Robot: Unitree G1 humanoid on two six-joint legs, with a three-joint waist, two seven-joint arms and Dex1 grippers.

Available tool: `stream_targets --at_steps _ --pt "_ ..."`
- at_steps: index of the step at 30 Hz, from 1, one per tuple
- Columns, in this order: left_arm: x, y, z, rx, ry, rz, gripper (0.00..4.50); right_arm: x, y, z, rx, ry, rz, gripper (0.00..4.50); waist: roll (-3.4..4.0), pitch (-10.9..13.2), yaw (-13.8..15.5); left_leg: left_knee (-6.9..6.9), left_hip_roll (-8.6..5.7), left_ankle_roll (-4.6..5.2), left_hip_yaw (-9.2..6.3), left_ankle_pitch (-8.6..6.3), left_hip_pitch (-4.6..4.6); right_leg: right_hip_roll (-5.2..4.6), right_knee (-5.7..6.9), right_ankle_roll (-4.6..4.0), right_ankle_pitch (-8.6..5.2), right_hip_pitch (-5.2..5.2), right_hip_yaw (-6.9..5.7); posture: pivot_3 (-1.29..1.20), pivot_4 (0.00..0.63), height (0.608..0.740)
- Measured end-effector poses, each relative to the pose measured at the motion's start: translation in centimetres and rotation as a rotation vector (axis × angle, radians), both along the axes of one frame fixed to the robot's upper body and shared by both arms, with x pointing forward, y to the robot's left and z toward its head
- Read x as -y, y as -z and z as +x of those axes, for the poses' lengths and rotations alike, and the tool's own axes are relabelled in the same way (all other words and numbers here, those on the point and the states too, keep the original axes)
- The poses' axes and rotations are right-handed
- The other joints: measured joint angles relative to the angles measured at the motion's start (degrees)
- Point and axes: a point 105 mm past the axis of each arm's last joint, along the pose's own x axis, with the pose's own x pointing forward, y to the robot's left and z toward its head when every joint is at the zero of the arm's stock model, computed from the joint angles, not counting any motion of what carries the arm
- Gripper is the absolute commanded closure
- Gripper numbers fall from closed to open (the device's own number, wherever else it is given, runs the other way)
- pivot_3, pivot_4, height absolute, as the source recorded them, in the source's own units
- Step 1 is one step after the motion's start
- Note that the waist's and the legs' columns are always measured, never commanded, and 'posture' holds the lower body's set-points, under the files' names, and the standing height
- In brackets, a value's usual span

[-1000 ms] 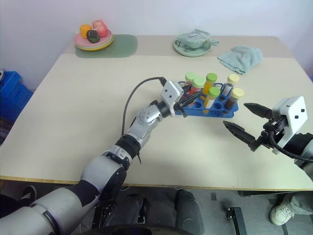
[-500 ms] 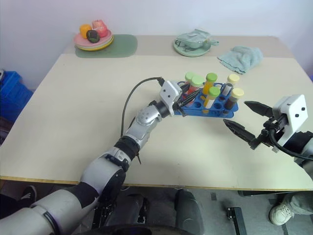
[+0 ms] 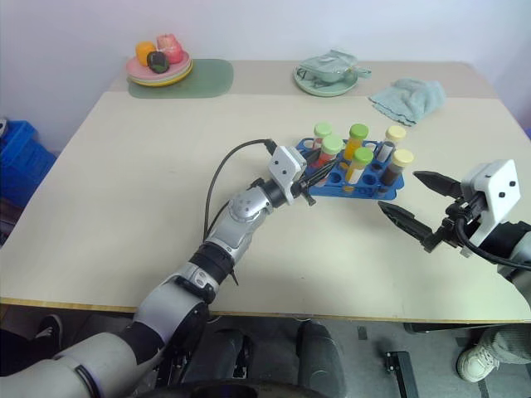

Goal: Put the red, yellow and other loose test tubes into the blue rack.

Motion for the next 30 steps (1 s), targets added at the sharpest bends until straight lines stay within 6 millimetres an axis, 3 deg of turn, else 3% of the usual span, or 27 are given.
stream_targets --at_steps 12,30 --pt "0.13 -0.45 1.01 -0.009 -0.027 0.008 3.75 0.03 0.05 0.00 -0.001 0.005 0.002 0.00 -0.01 0.0 0.0 -0.01 -0.01 0.01 0.00 -0.01 0.03 0.00 -0.01 0.00 0.00 0.02 0.00 0.00 0.150 0.740" --pt "0.18 -0.45 0.93 -0.006 -0.022 0.011 3.75 0.00 0.02 0.02 -0.003 0.005 0.003 0.00 -0.01 0.0 0.0 -0.01 -0.01 0.02 0.00 -0.01 0.03 0.00 -0.02 0.00 0.00 0.02 0.00 0.00 0.150 0.740"
